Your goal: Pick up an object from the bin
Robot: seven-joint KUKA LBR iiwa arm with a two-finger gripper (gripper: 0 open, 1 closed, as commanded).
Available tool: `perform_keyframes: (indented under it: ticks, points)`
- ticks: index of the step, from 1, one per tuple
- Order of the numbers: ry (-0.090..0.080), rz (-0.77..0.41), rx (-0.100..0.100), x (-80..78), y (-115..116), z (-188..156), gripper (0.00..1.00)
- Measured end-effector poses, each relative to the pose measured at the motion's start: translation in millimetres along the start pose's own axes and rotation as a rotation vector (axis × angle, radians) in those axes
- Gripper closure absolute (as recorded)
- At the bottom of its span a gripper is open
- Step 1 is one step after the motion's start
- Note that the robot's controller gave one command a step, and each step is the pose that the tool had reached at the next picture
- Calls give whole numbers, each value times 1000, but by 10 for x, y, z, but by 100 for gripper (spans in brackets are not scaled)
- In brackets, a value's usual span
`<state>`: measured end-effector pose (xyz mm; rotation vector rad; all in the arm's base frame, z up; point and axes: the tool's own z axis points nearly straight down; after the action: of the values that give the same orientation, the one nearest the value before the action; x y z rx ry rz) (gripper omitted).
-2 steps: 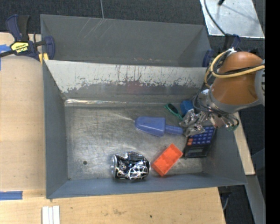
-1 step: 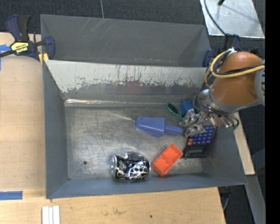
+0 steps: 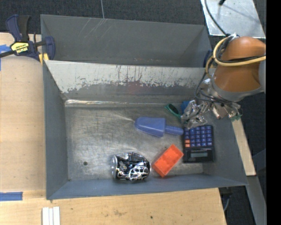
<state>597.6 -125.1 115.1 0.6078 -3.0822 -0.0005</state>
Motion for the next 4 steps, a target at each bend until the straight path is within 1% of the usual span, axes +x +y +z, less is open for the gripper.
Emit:
perform_keyframes:
  ticks: [1, 2, 3, 4]
  points:
    - [-3, -115, 2, 308, -121, -275, 0]
    - [-3, -114, 2, 308, -119, -274, 0]
    - [-7, -181, 0, 148, -199, 80, 0]
    - [-5, -86, 5, 74, 55, 321, 0]
